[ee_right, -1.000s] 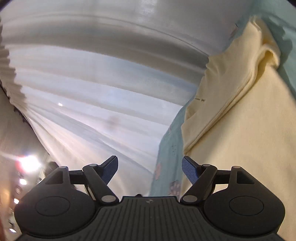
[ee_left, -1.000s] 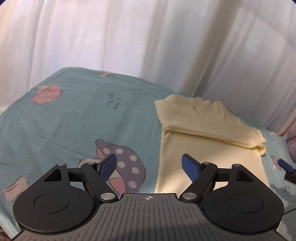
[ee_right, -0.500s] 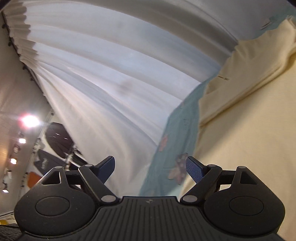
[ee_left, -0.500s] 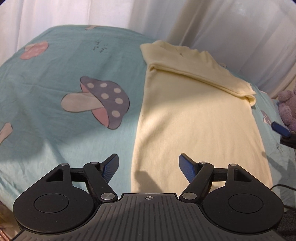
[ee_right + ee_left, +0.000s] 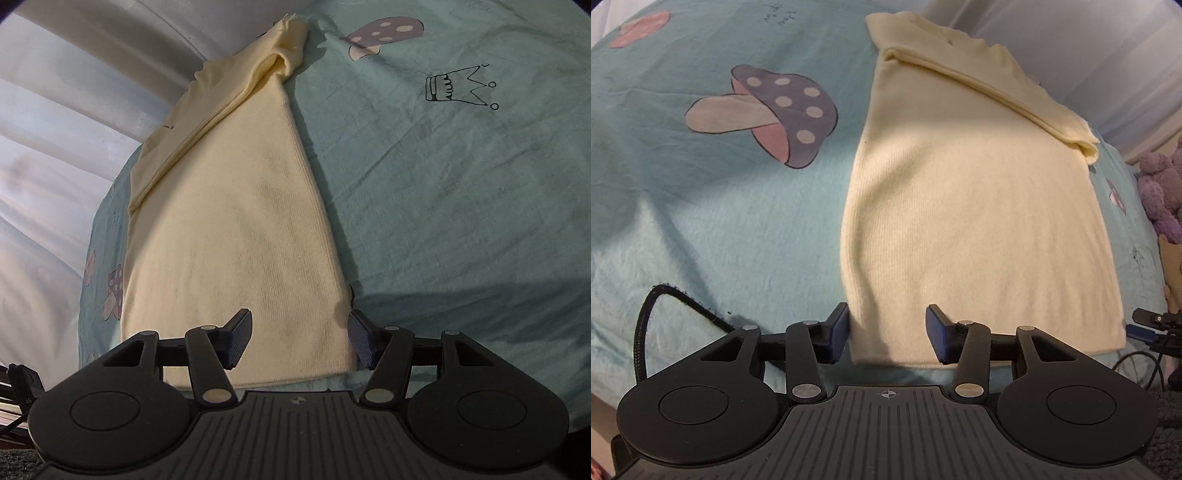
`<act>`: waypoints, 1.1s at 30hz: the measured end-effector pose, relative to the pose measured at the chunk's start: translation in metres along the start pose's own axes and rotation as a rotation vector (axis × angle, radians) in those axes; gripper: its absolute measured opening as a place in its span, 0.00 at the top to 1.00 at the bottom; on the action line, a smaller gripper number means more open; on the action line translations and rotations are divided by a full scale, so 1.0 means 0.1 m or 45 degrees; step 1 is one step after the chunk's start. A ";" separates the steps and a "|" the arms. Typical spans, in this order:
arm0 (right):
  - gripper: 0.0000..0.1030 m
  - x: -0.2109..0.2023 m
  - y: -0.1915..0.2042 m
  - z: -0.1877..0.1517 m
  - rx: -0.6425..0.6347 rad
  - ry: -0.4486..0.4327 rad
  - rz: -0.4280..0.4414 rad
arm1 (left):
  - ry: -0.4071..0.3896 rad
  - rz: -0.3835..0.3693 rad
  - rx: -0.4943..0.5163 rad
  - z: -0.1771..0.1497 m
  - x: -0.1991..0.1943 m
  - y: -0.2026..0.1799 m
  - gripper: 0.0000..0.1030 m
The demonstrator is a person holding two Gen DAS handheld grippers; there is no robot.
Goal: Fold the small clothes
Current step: 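Grasp the sweater hem with the right tool and lift it toward the collar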
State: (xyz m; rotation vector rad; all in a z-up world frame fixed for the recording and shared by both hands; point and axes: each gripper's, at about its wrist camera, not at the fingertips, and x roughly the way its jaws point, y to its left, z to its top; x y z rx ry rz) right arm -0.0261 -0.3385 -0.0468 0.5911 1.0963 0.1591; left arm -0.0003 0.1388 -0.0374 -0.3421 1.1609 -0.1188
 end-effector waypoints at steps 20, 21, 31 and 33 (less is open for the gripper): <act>0.93 0.11 0.12 0.26 0.085 -0.055 0.272 | -0.107 -0.096 0.024 0.23 -0.10 -0.02 0.91; 0.94 0.10 0.17 0.34 0.077 -0.099 0.294 | -0.146 -0.113 0.026 0.30 -0.13 -0.03 0.91; 0.95 0.20 0.49 0.84 -0.086 -0.224 0.221 | -0.400 -0.165 0.010 1.11 -0.14 -0.25 0.91; 0.83 0.22 0.41 0.71 -0.103 -0.147 0.159 | -0.393 -0.158 0.039 1.09 -0.11 -0.28 0.91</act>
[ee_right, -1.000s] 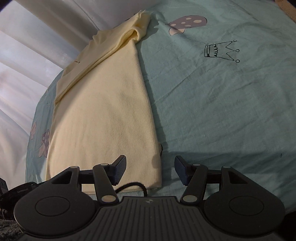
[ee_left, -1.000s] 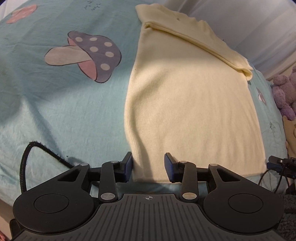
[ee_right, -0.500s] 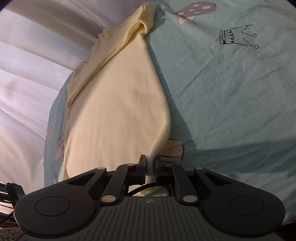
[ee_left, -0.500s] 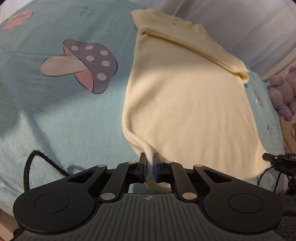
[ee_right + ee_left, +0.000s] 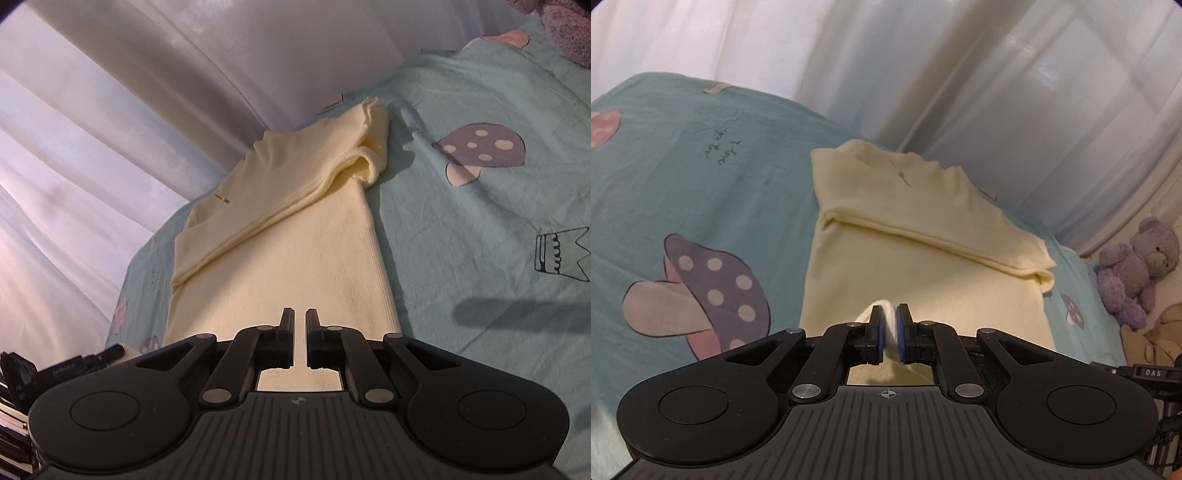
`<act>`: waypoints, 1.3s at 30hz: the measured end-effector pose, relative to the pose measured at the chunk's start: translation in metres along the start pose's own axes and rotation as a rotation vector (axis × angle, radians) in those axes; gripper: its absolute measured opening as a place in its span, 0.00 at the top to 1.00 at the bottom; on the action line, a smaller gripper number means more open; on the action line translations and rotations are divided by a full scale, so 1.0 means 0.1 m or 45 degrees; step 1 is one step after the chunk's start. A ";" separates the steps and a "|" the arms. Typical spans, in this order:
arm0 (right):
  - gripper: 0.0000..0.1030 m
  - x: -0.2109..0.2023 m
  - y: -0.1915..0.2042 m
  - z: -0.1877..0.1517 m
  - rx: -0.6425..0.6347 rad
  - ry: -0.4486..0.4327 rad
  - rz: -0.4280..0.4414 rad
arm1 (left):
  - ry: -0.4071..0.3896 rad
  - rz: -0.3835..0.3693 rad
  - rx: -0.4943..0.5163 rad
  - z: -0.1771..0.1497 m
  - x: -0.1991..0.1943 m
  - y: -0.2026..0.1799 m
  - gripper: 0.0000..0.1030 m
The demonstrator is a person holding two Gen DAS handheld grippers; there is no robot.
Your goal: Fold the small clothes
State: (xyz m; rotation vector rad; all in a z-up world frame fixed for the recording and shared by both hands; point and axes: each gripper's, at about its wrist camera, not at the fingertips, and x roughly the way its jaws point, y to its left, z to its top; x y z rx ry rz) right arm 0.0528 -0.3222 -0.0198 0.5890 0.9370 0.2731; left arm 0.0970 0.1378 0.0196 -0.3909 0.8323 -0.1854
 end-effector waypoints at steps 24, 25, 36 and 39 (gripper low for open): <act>0.94 0.09 -0.27 0.28 0.328 -0.201 0.257 | -0.127 0.123 -0.001 0.32 0.22 0.15 0.96; 0.94 0.12 -0.25 0.33 0.316 -0.244 0.223 | -0.145 0.162 0.013 0.36 0.25 0.16 0.96; 0.31 0.29 0.10 0.41 -0.219 -0.278 -0.074 | 0.039 0.164 0.177 0.14 0.49 0.32 0.71; 0.31 0.50 0.23 0.35 -0.366 -0.249 -0.133 | 0.088 0.138 0.151 0.10 0.61 0.34 0.70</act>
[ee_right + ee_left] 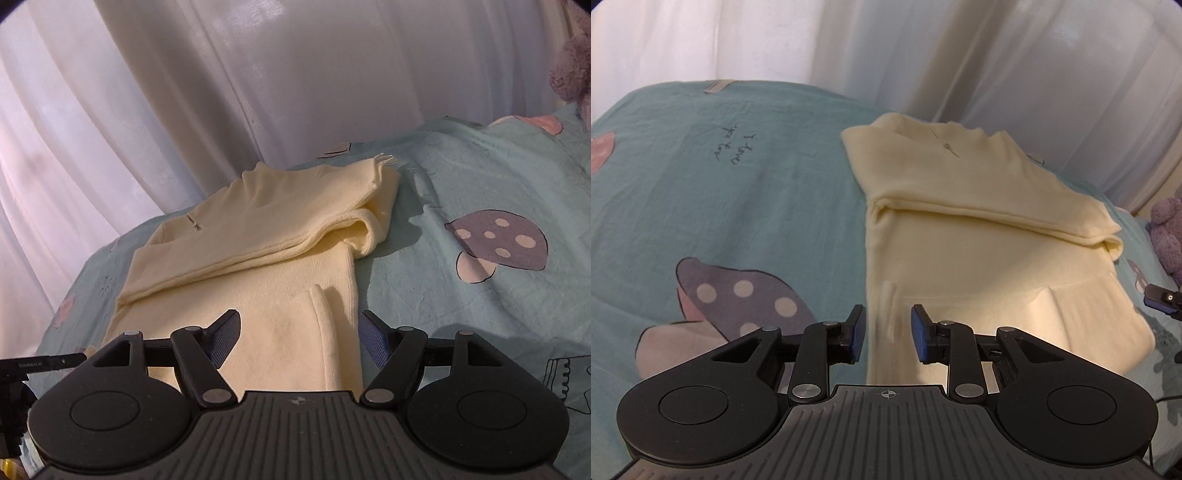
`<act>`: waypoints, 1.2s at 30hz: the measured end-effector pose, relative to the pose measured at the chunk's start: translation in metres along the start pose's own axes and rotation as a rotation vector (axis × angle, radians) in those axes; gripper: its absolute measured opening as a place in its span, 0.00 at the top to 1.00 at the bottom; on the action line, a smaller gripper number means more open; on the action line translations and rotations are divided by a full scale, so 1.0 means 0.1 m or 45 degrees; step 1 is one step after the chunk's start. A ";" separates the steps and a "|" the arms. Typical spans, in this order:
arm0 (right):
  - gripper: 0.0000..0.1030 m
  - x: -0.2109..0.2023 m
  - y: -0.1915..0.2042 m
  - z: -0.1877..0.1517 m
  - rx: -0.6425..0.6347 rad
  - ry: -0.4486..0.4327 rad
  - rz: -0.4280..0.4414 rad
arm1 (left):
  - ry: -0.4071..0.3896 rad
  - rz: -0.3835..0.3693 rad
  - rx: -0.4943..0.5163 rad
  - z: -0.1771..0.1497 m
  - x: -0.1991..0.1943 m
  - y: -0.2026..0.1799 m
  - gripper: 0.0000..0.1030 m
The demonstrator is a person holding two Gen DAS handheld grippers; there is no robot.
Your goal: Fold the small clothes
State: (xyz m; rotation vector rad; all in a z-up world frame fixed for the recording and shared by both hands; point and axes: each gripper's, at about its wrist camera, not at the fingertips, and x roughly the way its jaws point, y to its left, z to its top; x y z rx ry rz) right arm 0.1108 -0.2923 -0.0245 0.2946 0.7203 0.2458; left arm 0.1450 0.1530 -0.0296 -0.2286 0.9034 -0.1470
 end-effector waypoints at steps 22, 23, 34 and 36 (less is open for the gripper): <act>0.86 0.50 0.24 0.03 -0.215 0.154 -0.123 | 0.048 -0.049 0.052 -0.04 0.22 -0.08 0.89; 0.90 0.50 0.25 0.03 -0.222 0.152 -0.123 | 0.047 -0.047 0.056 -0.03 0.22 -0.09 0.90; 0.94 0.40 0.42 0.78 -0.281 -0.202 -0.248 | -0.299 -0.021 0.142 0.91 -0.04 -0.29 0.91; 0.94 0.59 0.34 0.95 -0.230 -0.205 -0.264 | -0.321 -0.009 0.140 1.11 0.13 -0.31 0.91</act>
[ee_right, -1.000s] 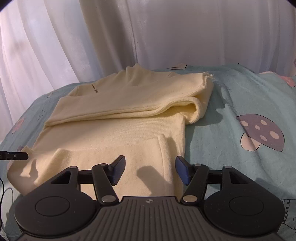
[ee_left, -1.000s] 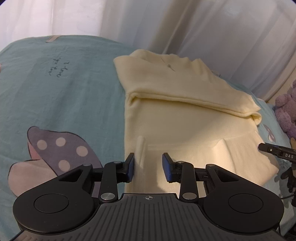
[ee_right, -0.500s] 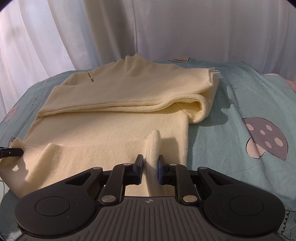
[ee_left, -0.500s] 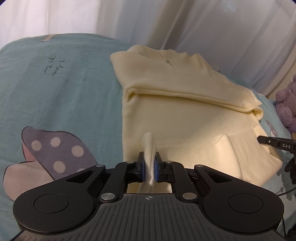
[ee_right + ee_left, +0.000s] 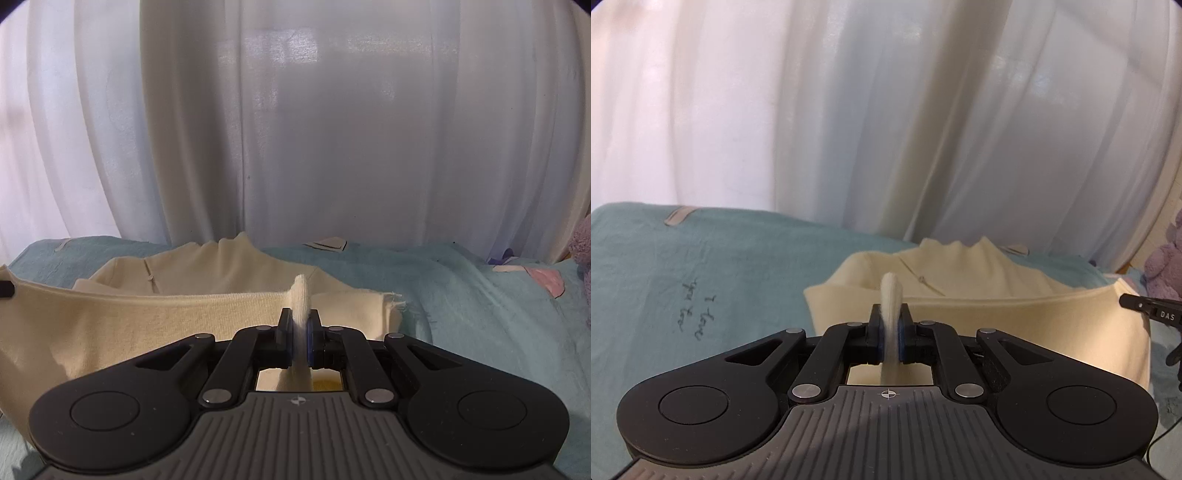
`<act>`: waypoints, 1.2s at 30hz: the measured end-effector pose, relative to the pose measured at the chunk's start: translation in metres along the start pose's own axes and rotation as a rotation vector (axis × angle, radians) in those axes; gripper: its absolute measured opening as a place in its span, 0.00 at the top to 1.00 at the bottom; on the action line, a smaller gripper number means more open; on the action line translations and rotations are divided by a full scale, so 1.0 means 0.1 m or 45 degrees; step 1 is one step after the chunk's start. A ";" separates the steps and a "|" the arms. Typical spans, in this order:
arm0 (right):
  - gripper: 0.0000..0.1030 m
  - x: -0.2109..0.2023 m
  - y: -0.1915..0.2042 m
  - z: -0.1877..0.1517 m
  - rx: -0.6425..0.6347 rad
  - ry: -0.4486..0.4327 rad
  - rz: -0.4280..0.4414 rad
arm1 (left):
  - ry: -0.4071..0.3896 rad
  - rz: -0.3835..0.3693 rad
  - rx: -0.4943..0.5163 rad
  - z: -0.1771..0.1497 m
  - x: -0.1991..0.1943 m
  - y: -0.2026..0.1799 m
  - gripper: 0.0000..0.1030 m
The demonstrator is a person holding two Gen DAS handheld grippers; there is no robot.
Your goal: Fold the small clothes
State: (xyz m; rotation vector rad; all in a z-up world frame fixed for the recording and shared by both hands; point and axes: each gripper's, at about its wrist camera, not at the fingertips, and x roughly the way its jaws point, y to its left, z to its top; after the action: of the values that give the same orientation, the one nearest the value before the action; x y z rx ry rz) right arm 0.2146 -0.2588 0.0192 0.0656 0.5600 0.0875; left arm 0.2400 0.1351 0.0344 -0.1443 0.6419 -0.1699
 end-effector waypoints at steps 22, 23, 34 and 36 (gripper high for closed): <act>0.95 0.59 0.09 0.37 -0.123 -0.043 -0.085 | -0.061 0.034 0.059 0.46 0.61 -0.05 0.91; 0.95 0.64 0.12 0.45 -0.127 -0.072 -0.110 | -0.106 0.078 0.078 0.57 0.64 -0.09 0.91; 0.85 1.12 0.15 0.45 0.086 -0.155 -0.104 | -0.128 0.174 -0.024 0.53 1.20 -0.16 0.53; 0.85 1.25 0.30 0.33 0.098 -0.059 0.074 | -0.104 0.124 -0.020 0.39 1.32 -0.23 0.48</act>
State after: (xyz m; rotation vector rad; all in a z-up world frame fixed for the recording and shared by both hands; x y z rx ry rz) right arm 0.3356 -0.2173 -0.0165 0.1585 0.5153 0.1203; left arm 0.3646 0.0897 -0.0074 -0.1342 0.5673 -0.0648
